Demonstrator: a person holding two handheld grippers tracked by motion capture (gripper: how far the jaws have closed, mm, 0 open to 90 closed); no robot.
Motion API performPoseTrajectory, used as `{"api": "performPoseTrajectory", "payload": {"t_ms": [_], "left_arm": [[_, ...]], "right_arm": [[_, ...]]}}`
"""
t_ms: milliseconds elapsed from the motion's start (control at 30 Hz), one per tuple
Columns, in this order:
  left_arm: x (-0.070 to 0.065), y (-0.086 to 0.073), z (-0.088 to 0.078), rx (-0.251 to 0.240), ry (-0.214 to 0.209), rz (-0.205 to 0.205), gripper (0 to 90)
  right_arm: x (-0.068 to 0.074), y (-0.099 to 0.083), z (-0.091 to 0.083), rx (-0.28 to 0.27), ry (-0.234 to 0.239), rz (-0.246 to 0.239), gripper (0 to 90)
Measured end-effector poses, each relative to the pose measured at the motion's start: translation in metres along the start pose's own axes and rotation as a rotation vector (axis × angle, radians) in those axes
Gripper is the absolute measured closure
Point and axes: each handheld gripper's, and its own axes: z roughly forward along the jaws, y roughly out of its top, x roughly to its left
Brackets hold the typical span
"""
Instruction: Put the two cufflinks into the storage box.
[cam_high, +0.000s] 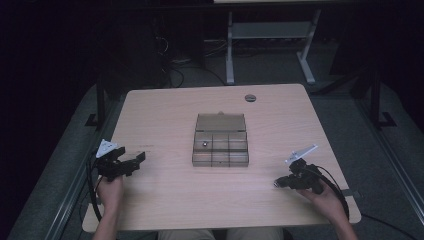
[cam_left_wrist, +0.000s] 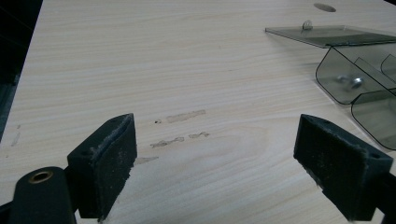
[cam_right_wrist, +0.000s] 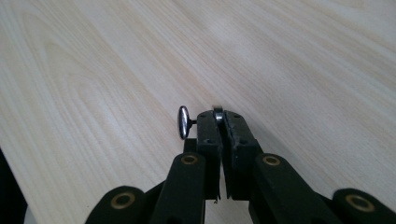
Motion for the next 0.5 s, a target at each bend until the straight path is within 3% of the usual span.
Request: {"api": "performPoseTrajectory", "payload": {"t_ms": [500], "left_arm": [[0.0002,-0.0001,-0.0001,0.001,0.004,0.001,12.9]], "right_arm": [[0.0024,0.0072,-0.0016,-0.024,0.018,-0.018,86.0]]}}
